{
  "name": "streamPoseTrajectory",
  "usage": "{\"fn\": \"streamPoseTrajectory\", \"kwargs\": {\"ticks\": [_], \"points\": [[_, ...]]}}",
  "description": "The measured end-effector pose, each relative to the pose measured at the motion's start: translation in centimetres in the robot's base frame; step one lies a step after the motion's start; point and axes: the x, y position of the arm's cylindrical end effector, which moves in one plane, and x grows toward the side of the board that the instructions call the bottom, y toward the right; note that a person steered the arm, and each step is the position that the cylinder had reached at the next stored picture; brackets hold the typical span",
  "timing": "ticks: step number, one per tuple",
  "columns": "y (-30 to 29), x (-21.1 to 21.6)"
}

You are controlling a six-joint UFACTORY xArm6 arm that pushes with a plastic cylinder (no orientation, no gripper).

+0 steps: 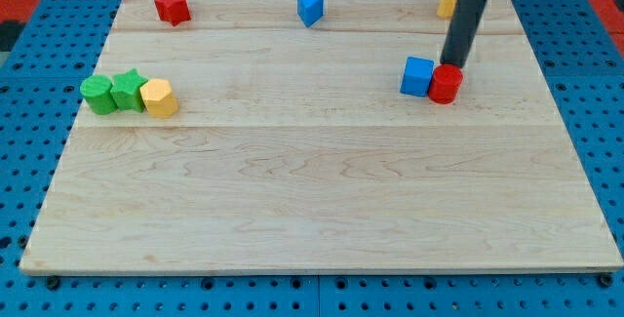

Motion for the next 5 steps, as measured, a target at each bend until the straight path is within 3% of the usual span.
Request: {"fn": "streamPoseTrajectory", "kwargs": {"ticks": [1, 2, 3, 4, 5], "points": [[-12.6, 2.0], [-23.9, -1.1], [-30.8, -3.1], [-42.5, -3.1], [-46.0, 0.3]]}}
